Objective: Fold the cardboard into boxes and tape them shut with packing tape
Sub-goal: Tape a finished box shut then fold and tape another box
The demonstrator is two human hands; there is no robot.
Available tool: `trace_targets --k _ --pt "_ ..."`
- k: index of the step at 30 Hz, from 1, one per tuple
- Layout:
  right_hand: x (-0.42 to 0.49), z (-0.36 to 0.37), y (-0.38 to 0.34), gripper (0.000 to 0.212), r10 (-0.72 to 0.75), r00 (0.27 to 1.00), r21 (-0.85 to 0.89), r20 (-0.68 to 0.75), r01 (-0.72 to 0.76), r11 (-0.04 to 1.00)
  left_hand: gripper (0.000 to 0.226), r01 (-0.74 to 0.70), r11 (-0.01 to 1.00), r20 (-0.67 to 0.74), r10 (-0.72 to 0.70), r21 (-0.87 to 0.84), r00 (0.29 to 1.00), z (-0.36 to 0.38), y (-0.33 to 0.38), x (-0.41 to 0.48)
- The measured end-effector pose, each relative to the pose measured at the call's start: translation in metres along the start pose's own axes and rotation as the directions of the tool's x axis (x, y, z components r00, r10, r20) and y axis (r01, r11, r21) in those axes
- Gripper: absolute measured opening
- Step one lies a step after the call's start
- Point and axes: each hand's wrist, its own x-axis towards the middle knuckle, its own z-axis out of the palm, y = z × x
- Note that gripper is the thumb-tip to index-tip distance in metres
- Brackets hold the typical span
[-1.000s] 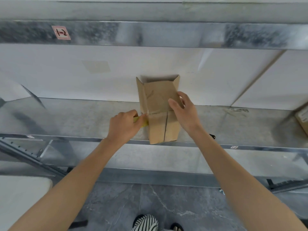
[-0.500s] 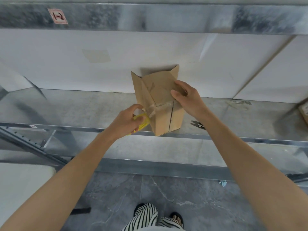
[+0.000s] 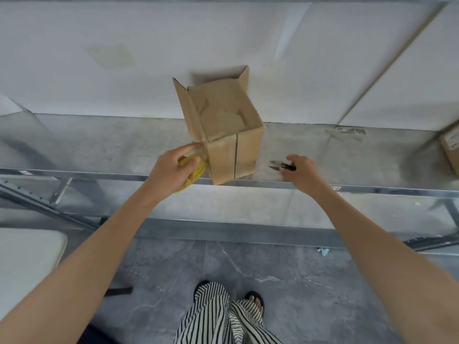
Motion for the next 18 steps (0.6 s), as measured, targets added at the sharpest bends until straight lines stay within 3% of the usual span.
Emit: trace_targets --k 2,7,10,13,18 --pt "-0.001 0.005 0.007 0.037 -0.057 0.998 -0.209 -0.025 0.051 0.976 0.032 0.004 1.000 -0.019 -0.004 0.002 1.000 0.003 0.000 -0.001" --pt "-0.002 0.009 0.004 0.026 -0.094 0.990 -0.295 -0.101 0.060 0.954 0.031 0.003 1.000 -0.010 -0.003 -0.002 1.000 0.005 0.001 -0.002" --pt "-0.009 0.007 -0.002 0.024 0.002 0.981 -0.005 -0.195 -0.003 1.000 0.030 -0.008 1.000 0.026 0.008 -0.028 1.000 0.005 0.002 -0.003" --pt "-0.025 0.008 -0.019 0.018 0.111 0.964 0.371 -0.242 -0.014 0.929 0.037 -0.019 0.998 0.106 0.026 -0.058 0.994 0.000 0.003 -0.001" --pt "-0.067 0.012 -0.066 0.014 0.157 0.928 0.590 -0.339 0.080 0.804 0.033 -0.065 0.990 0.265 0.097 -0.124 0.959 -0.013 0.002 0.004"
